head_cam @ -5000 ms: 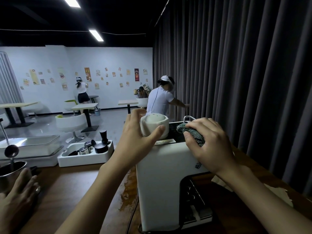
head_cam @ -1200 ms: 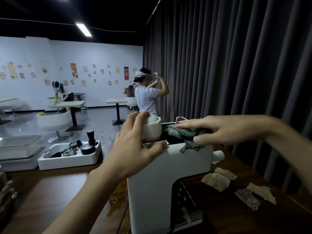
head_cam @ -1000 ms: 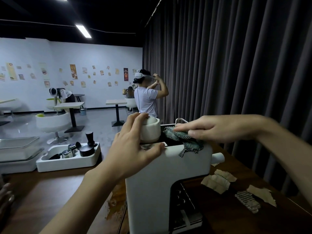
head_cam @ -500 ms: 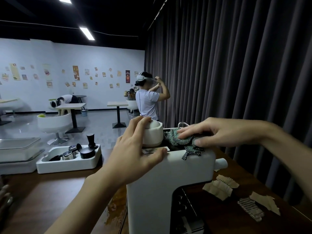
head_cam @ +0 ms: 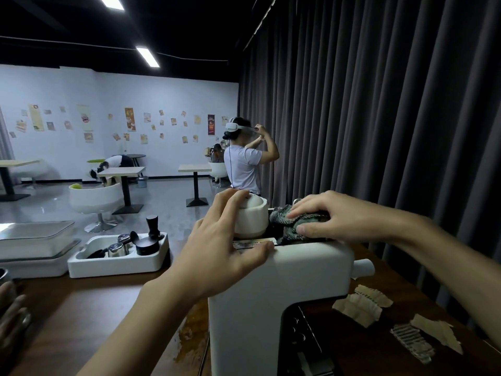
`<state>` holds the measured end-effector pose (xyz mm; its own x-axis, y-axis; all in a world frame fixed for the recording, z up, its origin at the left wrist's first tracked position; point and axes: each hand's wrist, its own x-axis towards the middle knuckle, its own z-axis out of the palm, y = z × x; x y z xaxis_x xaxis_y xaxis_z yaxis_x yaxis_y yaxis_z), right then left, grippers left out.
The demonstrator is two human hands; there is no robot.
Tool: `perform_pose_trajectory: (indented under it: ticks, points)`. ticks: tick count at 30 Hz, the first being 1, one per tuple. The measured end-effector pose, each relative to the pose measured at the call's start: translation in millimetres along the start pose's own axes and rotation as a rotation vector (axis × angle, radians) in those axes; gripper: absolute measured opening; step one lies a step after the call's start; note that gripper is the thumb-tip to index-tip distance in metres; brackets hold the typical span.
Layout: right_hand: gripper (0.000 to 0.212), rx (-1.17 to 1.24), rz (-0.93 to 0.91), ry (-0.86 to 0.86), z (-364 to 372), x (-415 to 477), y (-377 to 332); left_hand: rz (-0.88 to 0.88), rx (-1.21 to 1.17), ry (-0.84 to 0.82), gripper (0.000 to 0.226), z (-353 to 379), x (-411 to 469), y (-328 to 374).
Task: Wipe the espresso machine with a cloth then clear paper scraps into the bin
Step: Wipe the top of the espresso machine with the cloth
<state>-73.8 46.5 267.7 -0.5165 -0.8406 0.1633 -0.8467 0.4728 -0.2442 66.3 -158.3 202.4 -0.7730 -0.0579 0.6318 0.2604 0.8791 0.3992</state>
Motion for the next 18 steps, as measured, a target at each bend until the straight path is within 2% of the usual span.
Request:
perform_pose_trajectory:
  ticks: [3, 7, 10, 18]
  points:
    - [0.038, -0.132, 0.041, 0.060, 2.3, 4.2, -3.7, -0.013, 0.006, -0.012, 0.090, 0.4, -0.5, -1.1]
    - [0.042, -0.097, -0.012, -0.109, -6.6, -2.6, 2.5, -0.001, 0.008, -0.007, 0.087, 1.1, -1.3, -3.0]
    - [0.044, -0.069, 0.006, -0.062, -1.6, 6.1, 2.0, 0.011, 0.009, 0.001, 0.085, 3.0, -0.2, -3.8]
    - [0.046, -0.214, 0.109, -0.029, 12.0, 46.0, -13.0, 0.012, 0.029, -0.006, 0.084, 2.3, -1.4, -4.1]
